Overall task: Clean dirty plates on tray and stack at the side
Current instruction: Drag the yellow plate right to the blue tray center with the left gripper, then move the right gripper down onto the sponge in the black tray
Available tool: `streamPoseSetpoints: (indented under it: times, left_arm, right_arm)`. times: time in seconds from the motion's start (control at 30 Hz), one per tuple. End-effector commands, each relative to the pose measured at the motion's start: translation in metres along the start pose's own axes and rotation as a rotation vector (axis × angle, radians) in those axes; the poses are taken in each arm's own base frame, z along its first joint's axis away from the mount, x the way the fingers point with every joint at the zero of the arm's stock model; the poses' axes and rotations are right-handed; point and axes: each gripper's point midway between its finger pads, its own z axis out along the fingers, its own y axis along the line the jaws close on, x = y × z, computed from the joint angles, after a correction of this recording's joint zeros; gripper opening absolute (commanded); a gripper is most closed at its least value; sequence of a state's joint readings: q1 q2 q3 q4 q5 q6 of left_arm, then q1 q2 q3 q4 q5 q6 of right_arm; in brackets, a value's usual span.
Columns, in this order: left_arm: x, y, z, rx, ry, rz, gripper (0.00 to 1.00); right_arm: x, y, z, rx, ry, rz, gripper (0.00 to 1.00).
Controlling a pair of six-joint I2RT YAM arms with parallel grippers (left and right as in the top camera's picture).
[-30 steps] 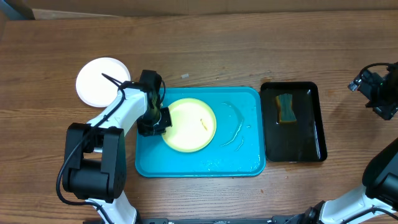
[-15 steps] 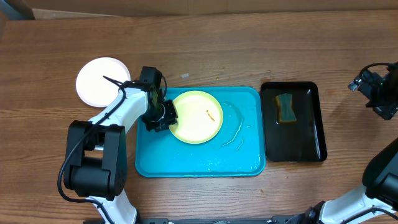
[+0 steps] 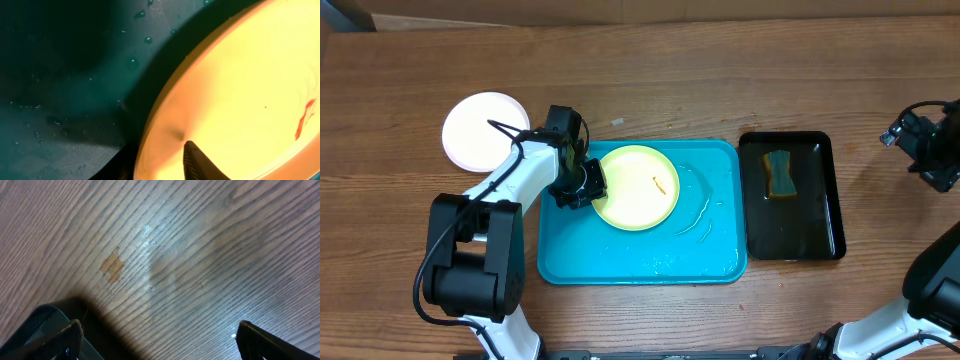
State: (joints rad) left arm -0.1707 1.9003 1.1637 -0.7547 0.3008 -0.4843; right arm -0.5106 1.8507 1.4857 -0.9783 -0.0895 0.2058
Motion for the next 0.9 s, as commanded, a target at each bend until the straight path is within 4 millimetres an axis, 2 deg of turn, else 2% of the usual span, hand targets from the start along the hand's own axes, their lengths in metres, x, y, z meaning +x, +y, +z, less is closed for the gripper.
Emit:
streamPoseSetpoints:
  times: [0.0, 0.07, 0.13, 0.17, 0.23, 0.3, 0.37, 0.43, 0.5, 0.63, 0.73, 0.87]
  left_arm:
    - [0.005, 0.006, 0.009, -0.031, 0.019, 0.034, 0.39]
    - [0.005, 0.006, 0.009, -0.029, 0.021, 0.033, 0.43]
    - [0.006, 0.004, 0.009, -0.014, 0.027, 0.033, 0.43]
    - [0.007, 0.001, 0.009, 0.0, 0.033, 0.033, 0.41]
    - [0.007, 0.0, 0.008, 0.014, 0.039, 0.03, 0.35]
    - [0.008, -0.001, 0.006, 0.017, 0.041, 0.029, 0.35]
    - [0.009, -0.002, 0.002, 0.017, 0.04, 0.03, 0.35]
    - [0.009, -0.002, -0.005, 0.007, 0.024, 0.042, 0.35]
    - [0.006, 0.007, -0.018, -0.055, -0.022, 0.045, 0.36]
    - [0.004, 0.016, -0.035, -0.122, -0.075, 0.052, 0.4]
    - [0.003, 0.016, -0.038, -0.129, -0.088, 0.055, 0.41]
    - [0.005, 0.016, -0.036, -0.127, -0.081, 0.056, 0.41]
  right_arm:
    - [-0.017, 0.005, -0.007, -0.02, -0.068, -0.003, 1.0]
    - [-0.028, 0.008, -0.008, -0.033, -0.112, -0.008, 1.0]
    - [-0.036, 0.013, -0.01, -0.055, -0.148, -0.013, 1.0]
    - [-0.032, 0.021, -0.01, -0.099, -0.128, -0.015, 1.0]
    - [-0.011, 0.035, -0.01, -0.192, -0.03, -0.013, 1.0]
    - [-0.009, 0.045, -0.014, -0.25, -0.024, -0.069, 1.0]
    - [-0.005, 0.067, -0.024, -0.386, -0.016, -0.146, 1.0]
    - [-0.005, 0.078, -0.032, -0.451, -0.023, -0.165, 1.0]
    - [-0.006, 0.088, -0.049, -0.503, -0.03, -0.169, 1.0]
    - [-0.003, 0.096, -0.075, -0.503, -0.075, -0.202, 1.0]
    - [0.01, 0.101, -0.09, -0.453, -0.087, -0.241, 1.0]
    - [0.038, 0.106, -0.09, -0.33, -0.045, -0.302, 1.0]
